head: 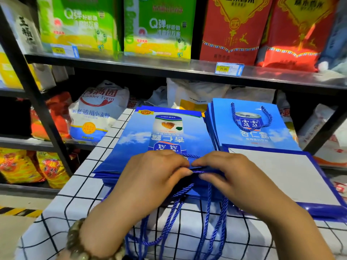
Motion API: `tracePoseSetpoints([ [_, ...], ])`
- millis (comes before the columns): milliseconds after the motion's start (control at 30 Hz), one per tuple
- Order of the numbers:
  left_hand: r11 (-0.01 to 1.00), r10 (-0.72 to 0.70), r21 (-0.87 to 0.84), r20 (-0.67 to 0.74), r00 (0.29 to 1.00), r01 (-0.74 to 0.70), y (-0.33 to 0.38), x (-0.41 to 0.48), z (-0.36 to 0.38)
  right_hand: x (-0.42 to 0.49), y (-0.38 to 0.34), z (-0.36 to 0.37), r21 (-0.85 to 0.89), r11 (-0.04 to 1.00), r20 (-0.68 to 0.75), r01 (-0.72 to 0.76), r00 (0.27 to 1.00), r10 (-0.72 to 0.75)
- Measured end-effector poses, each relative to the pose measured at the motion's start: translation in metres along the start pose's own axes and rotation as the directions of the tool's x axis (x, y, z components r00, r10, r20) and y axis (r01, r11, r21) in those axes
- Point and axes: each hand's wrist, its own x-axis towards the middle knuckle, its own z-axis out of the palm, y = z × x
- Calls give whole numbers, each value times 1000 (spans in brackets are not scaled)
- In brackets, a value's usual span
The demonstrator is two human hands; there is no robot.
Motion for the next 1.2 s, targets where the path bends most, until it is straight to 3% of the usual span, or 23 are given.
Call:
tracePoseSetpoints([
  [133, 997, 26, 77, 63, 998, -31, -2, -2, -9, 7, -3, -15, -74, 997, -33, 22, 999, -25],
  [233, 976, 65, 206, 57, 996, -76, -5, 2, -15, 12, -5, -19, -226, 971, -235, 84, 962, -138],
  [300, 993, 43, 109, -50, 998, -37, -6, 5, -20, 14, -8, -14, -248, 968, -494, 35, 855, -157],
  [367, 998, -12, -64, -250, 968, -4, -5, 7, -22, 15, -15, -9, -157, 987, -723, -21, 684, -100],
  [433, 982, -38, -184, -446, 894, -50, 4, 9, -24, 19, -27, -3, -23, 1000, -816, 17, 577, -29],
  [467, 973, -37, -211, -533, 845, -90, 10, 9, -26, 23, -33, 1, 36, 998, -804, 50, 594, -1],
  [567, 923, -65, -306, -721, 689, -233, 29, 10, -36, 35, -50, 9, 179, 967, -597, 180, 802, -39],
  [667, 737, -264, -551, -768, 583, -393, 45, 13, -34, 39, -60, 12, 290, 928, -395, 233, 912, -106],
  [767, 334, -542, -784, -614, 574, -524, 56, 20, -20, 37, -53, 4, 259, 945, -361, 198, 928, -95],
  [900, 1, -758, -891, -296, 581, -454, 57, 20, 9, 30, -38, -4, 90, 993, -139, 82, 988, -69],
  [1033, -230, -760, -944, 21, 650, -238, 55, 10, 33, 25, -26, 0, 18, 999, 127, 46, 991, -48],
  [1100, -345, -657, -934, 172, 734, -90, 53, -1, 34, 26, -20, 3, 2, 999, 190, 37, 981, -36],
  [1200, -331, -507, -928, 328, 797, 171, 40, -21, 26, 30, -8, 3, 102, 995, 206, -17, 979, -4],
])
